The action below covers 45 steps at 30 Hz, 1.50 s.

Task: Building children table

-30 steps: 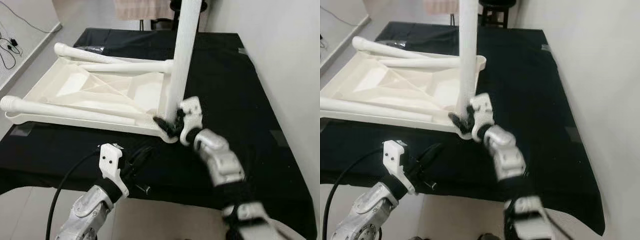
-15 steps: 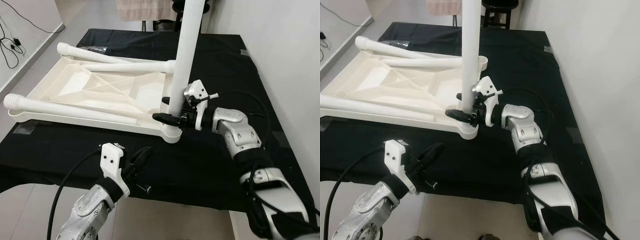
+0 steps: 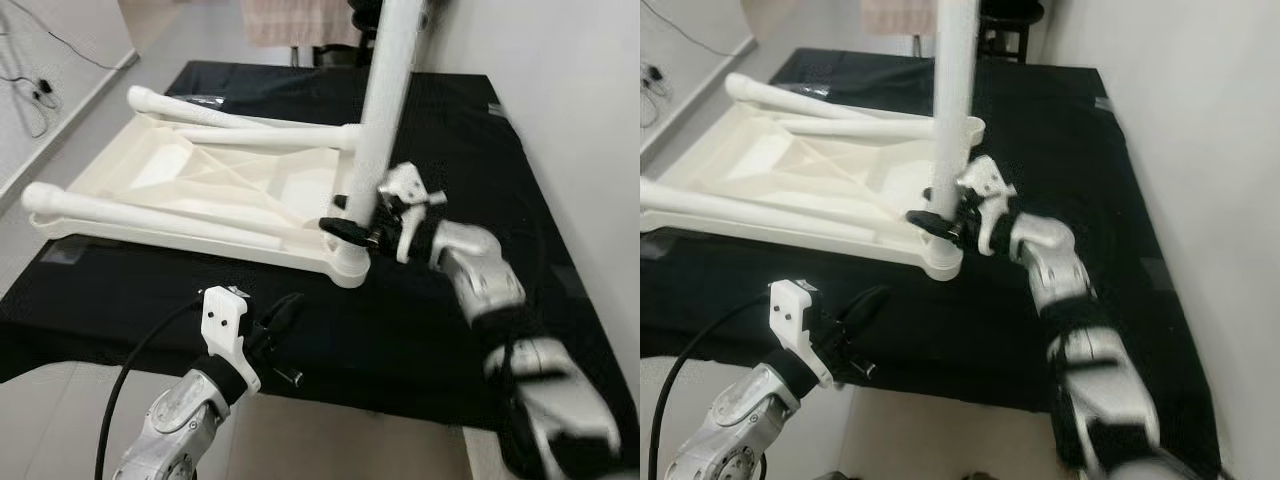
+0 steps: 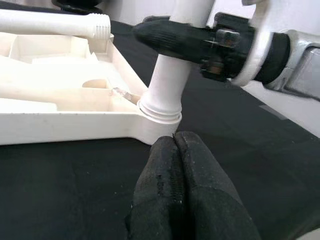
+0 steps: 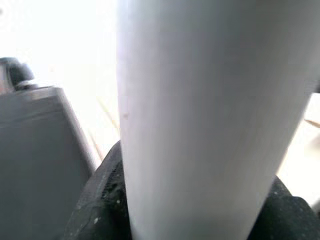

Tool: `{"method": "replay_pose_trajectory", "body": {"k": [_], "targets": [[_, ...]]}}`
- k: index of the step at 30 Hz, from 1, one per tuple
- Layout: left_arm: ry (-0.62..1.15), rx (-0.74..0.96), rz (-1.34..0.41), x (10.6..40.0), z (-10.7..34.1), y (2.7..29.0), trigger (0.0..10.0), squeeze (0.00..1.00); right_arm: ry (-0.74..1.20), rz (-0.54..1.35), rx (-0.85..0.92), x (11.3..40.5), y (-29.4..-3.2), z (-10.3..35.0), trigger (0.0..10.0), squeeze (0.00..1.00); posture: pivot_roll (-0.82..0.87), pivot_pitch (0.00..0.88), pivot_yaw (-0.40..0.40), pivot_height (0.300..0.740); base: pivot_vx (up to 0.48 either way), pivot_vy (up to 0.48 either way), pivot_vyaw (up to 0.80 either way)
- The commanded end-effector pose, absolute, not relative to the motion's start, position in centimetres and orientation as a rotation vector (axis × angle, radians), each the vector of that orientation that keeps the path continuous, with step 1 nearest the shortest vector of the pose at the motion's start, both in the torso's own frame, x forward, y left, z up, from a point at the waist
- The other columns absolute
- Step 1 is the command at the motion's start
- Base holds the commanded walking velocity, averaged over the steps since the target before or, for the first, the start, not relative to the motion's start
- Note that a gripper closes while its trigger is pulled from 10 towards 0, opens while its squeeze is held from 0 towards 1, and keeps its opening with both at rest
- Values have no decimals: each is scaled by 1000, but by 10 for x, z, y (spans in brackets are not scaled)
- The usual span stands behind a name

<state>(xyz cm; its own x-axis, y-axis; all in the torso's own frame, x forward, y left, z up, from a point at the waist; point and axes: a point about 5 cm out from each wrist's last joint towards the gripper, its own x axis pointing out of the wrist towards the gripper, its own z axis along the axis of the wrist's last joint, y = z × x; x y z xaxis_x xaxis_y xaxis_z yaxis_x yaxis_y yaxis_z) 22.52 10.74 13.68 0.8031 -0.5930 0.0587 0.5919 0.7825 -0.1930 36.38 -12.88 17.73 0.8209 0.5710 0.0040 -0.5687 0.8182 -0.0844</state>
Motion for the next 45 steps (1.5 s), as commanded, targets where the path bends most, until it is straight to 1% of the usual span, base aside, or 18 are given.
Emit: {"method": "replay_pose_trajectory", "body": {"k": [1,2,3,7,11,12,13,14,16,17,22,23,24,32,33,34,35,45], "targets": [[15,-202,-628,224,134,110,10000,0,185,195,-77,350,-151,133,0,0,59,145,-38,740,0,0,0],[16,-201,-630,225,134,111,10000,0,202,154,-37,334,-135,127,0,0,56,150,-31,740,0,0,0],[16,-201,-630,225,134,111,10000,0,202,154,-37,334,-135,127,0,0,56,150,-31,740,0,0,0],[18,-202,-633,226,134,111,10000,0,161,306,-38,323,-100,131,0,0,50,142,-31,740,0,0,0],[17,-203,-633,227,134,110,10000,0,142,315,-80,332,-98,137,0,0,50,138,-42,740,0,0,0],[15,-203,-629,227,134,110,10000,0,122,301,-117,338,-100,143,4588,0,49,138,-42,740,0,0,0],[13,-203,-627,228,134,110,10000,0,106,291,-143,341,-100,147,4588,0,49,138,-42,740,0,0,0],[10,-201,-622,228,134,110,10000,0,91,291,-131,342,-99,154,10000,631,48,136,-39,740,0,0,0],[9,-200,-619,228,134,110,10000,0,84,292,-117,343,-98,158,10000,631,48,136,-39,740,0,0,0],[8,-200,-619,228,134,110,10000,0,69,299,-97,344,-97,164,10000,1000,47,136,-40,740,0,0,0],[10,-209,-625,229,134,109,10000,0,-39,440,-46,354,-94,189,10000,1000,43,133,-40,740,0,0,0],[10,-211,-626,229,134,108,10000,0,-68,508,-44,355,-93,195,10000,525,43,133,-40,740,0,0,0],[10,-212,-627,229,134,108,10000,0,-99,602,-65,355,-92,200,10000,0,42,132,-43,740,0,0,0],[7,-216,-625,229,134,107,10000,0,-91,945,-230,362,-96,203,10000,0,44,129,-46,740,0,0,0],[7,-216,-625,229,134,106,10000,0,-71,959,-210,366,-99,202,7922,0,45,128,-46,740,0,0,0],[7,-216,-625,229,134,106,10000,0,-58,966,-188,369,-101,202,7922,0,45,128,-46,740,0,0,0],[7,-217,-625,229,134,106,10000,0,-45,972,-181,372,-104,201,0,0,50,125,-47,740,0,0,0],[7,-219,-624,228,134,105,10000,0,-14,958,-187,378,-125,198,0,0,44,129,-47,740,0,0,0]]}}
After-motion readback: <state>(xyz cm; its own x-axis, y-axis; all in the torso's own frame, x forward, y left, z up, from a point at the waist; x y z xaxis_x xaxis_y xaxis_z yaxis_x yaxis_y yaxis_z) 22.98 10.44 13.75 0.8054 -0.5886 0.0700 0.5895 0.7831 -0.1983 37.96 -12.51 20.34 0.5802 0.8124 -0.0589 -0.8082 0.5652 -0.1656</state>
